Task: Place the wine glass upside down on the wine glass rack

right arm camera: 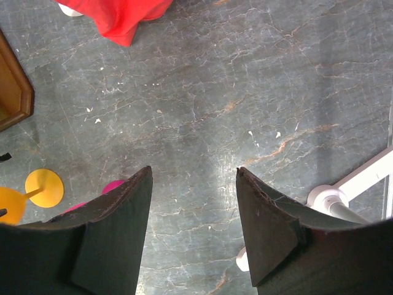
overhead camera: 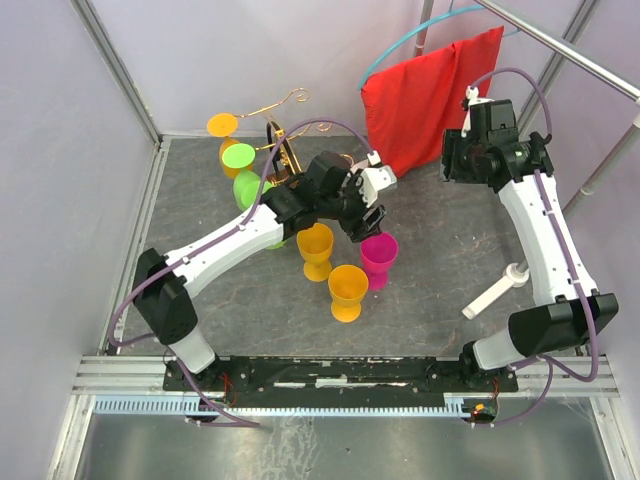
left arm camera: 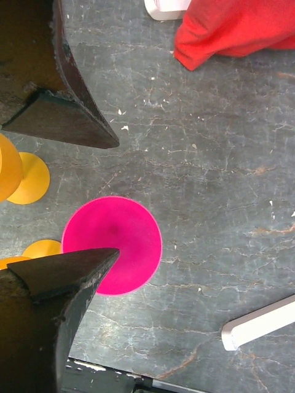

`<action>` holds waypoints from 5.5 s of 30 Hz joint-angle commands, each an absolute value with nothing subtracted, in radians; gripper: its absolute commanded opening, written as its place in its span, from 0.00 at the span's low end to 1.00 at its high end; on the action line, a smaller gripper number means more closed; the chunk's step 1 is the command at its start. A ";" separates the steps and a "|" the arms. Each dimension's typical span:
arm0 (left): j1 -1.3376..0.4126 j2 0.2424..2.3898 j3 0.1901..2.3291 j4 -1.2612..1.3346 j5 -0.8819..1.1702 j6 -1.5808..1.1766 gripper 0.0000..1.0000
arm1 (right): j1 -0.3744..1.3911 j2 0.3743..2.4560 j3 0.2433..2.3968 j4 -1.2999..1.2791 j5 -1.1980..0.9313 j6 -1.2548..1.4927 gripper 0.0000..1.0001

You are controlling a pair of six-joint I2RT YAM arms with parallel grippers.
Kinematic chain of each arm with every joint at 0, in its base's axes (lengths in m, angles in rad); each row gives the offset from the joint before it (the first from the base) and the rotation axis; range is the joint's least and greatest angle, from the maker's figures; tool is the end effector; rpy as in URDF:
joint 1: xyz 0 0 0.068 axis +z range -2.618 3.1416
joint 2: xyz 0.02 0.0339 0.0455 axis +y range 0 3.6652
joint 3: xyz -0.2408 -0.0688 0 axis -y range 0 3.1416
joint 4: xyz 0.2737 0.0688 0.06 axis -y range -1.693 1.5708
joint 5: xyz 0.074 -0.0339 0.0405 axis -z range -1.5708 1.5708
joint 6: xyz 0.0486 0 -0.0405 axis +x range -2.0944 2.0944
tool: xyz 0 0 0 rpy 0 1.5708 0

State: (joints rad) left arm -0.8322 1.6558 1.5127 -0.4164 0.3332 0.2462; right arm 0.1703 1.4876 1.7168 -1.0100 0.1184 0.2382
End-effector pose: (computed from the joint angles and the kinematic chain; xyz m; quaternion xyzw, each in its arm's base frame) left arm 0.2721 -0.3224 0.3101 0.5119 0.6991 -0.2769 0.4154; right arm 0.3358 0.0519 0.3880 0.0540 0.9201 0.0244 0.3872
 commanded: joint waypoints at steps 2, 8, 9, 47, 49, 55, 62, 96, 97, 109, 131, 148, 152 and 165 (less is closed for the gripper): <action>-0.844 1.687 1.571 -0.444 0.334 0.306 0.70 | 0.153 1.456 1.717 -0.979 0.131 0.229 0.64; -0.853 1.745 1.596 -0.480 0.305 0.316 0.66 | 0.143 1.456 1.717 -0.973 0.120 0.219 0.64; -0.856 1.754 1.606 -0.490 0.300 0.321 0.65 | 0.142 1.458 1.717 -0.971 0.120 0.218 0.64; -0.895 1.862 1.690 -0.572 0.255 0.361 0.16 | 0.123 1.465 1.733 -0.939 0.091 0.201 0.64; -0.897 1.863 1.689 -0.571 0.253 0.361 0.15 | 0.123 1.466 1.731 -0.938 0.089 0.201 0.64; -0.901 1.868 1.688 -0.572 0.255 0.363 0.11 | 0.124 1.462 1.724 -0.936 0.087 0.201 0.64; -0.908 1.872 1.683 -0.571 0.237 0.355 0.13 | 0.123 1.455 1.713 -0.933 0.083 0.204 0.64; -0.797 1.537 1.656 -0.369 0.394 0.328 0.03 | 0.077 1.503 1.726 -0.871 -0.291 0.459 0.64; -0.792 1.520 1.653 -0.363 0.388 0.334 0.03 | 0.074 1.502 1.724 -0.859 -0.308 0.481 0.64; -0.772 1.340 1.484 -0.094 0.173 0.425 0.03 | 0.014 1.466 1.726 -0.661 -0.529 0.821 0.65; -0.772 1.328 1.183 0.520 0.225 0.570 0.03 | 0.044 1.438 1.587 -0.437 -0.708 1.120 0.69; -0.773 1.347 1.071 0.788 0.188 0.583 0.03 | 0.120 1.467 1.557 -0.393 -0.658 1.165 0.66; -0.775 1.353 1.057 0.838 0.181 0.587 0.03 | 0.128 1.472 1.546 -0.392 -0.651 1.168 0.66; -0.779 1.397 1.031 0.963 0.186 0.562 0.03 | 0.168 1.512 1.596 -0.367 -0.648 1.210 0.60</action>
